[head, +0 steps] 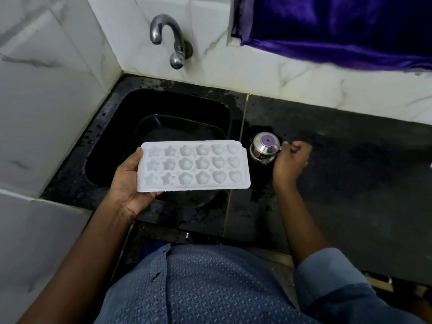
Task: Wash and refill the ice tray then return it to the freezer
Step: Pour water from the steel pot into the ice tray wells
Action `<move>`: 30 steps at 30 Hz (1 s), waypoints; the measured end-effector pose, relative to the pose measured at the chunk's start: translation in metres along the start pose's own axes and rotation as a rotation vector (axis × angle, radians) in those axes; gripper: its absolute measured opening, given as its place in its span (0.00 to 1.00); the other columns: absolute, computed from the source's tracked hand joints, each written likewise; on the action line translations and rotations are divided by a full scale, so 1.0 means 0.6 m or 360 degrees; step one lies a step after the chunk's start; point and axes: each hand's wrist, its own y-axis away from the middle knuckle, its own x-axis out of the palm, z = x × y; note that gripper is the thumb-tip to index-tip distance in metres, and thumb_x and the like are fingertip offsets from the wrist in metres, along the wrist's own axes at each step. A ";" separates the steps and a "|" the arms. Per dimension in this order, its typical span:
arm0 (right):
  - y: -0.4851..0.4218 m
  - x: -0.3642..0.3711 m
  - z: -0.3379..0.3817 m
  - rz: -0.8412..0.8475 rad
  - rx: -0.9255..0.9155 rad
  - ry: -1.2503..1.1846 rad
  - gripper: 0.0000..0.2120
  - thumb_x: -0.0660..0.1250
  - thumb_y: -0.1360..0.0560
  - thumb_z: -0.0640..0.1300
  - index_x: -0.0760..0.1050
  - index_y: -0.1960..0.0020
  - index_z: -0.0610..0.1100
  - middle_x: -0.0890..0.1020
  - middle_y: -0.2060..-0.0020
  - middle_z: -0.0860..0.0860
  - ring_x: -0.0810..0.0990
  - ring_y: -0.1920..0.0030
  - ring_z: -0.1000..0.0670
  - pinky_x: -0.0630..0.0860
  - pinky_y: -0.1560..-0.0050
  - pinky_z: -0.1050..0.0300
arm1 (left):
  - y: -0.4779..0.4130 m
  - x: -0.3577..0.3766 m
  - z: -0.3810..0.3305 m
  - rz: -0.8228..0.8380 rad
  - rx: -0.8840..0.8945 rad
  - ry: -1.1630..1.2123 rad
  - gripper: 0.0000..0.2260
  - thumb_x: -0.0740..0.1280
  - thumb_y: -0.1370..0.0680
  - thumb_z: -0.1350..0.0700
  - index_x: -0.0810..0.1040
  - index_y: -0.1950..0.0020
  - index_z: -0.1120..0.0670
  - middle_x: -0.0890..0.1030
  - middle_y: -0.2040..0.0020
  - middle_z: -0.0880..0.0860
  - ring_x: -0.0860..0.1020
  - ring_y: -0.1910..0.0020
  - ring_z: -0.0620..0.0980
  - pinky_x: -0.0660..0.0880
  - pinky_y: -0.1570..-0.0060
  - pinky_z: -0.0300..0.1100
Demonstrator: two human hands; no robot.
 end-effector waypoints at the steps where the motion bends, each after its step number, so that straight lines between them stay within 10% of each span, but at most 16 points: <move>1: 0.020 -0.007 0.019 0.0079 -0.0050 -0.0096 0.07 0.66 0.26 0.49 0.69 0.50 0.52 0.79 0.50 0.40 0.79 0.50 0.44 0.75 0.45 0.50 | -0.001 0.007 0.003 0.0025 -0.0013 -0.0006 0.23 0.60 0.14 0.41 0.90 0.45 0.54 0.86 0.37 0.59 0.87 0.43 0.59 0.86 0.52 0.58; 6: 0.096 -0.050 0.112 0.0848 0.0550 -0.0502 0.06 0.62 0.16 0.53 0.74 0.45 0.51 0.83 0.51 0.49 0.83 0.56 0.49 0.79 0.62 0.55 | -0.004 0.028 0.018 0.0076 -0.0032 -0.0051 0.24 0.59 0.14 0.41 0.91 0.47 0.53 0.86 0.37 0.58 0.86 0.42 0.60 0.85 0.48 0.61; 12: 0.131 -0.091 0.139 0.1503 0.0878 -0.0588 0.31 0.50 0.15 0.65 0.79 0.30 0.46 0.84 0.36 0.45 0.83 0.36 0.43 0.78 0.34 0.41 | -0.003 0.029 0.038 0.0121 -0.0067 -0.0050 0.24 0.59 0.13 0.41 0.90 0.43 0.54 0.85 0.35 0.59 0.85 0.39 0.61 0.85 0.47 0.60; 17: 0.159 -0.067 0.136 0.1374 0.0771 -0.0501 0.27 0.57 0.15 0.62 0.77 0.29 0.43 0.84 0.36 0.45 0.82 0.34 0.41 0.79 0.34 0.38 | 0.018 0.005 0.055 0.0115 -0.0126 0.0097 0.26 0.57 0.13 0.41 0.85 0.34 0.57 0.83 0.33 0.61 0.85 0.39 0.61 0.85 0.51 0.57; 21: 0.178 -0.035 0.133 0.1225 0.0619 -0.0413 0.17 0.64 0.18 0.59 0.81 0.38 0.50 0.85 0.39 0.49 0.83 0.36 0.43 0.78 0.34 0.36 | 0.036 -0.023 0.063 0.0138 -0.0139 0.0288 0.28 0.55 0.13 0.40 0.71 0.19 0.55 0.77 0.25 0.58 0.77 0.27 0.61 0.76 0.31 0.64; 30: 0.237 0.033 0.179 0.1625 0.0526 -0.0341 0.13 0.62 0.15 0.52 0.81 0.39 0.46 0.86 0.42 0.45 0.85 0.41 0.42 0.81 0.41 0.41 | 0.136 -0.100 0.070 -0.0102 0.0113 0.0621 0.26 0.58 0.13 0.40 0.77 0.26 0.57 0.81 0.30 0.59 0.81 0.32 0.60 0.77 0.34 0.62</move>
